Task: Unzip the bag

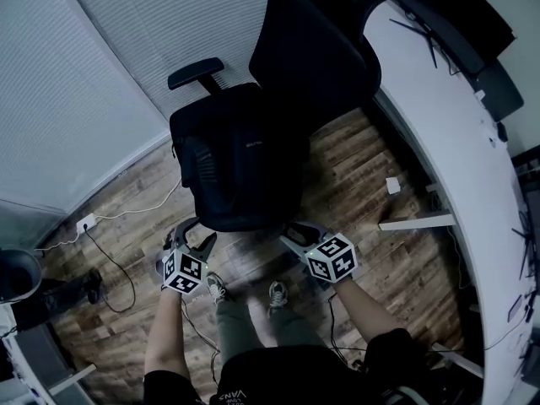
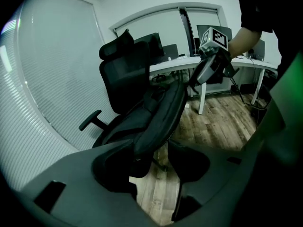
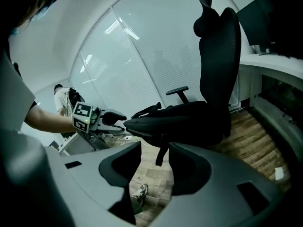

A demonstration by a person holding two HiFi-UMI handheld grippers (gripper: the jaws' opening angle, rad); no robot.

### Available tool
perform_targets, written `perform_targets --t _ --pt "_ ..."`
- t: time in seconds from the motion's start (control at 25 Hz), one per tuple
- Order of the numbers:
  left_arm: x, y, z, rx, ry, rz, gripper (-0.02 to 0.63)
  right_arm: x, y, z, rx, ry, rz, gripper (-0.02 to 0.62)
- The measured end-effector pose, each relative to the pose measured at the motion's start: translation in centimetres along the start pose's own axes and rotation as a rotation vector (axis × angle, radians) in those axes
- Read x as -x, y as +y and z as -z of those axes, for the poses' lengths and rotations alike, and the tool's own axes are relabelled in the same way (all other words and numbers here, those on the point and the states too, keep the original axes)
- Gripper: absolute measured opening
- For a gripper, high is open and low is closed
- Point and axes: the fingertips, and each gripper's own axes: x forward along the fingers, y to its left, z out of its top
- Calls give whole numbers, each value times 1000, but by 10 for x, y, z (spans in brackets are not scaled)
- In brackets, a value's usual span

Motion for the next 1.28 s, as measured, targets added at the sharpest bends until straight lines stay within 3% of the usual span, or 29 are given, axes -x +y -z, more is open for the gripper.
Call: perform_targets --t 0.32,0.72,0.88,1.04,1.28 --pt "59 -14 -34 68 -107 -113 224 45 35 -14 -43 -117 16 166" --pt "153 -41 -76 187 -276 -237 224 95 105 -38 -8 -271 33 164" --pt "184 -51 -86 221 -336 -248 223 116 128 -44 19 -334 84 163" --pt "218 -63 -96 229 -400 -243 219 136 153 -47 29 -390 133 98" --pt "267 -71 -101 213 -474 -250 154 157 194 -48 22 -449 194 64"
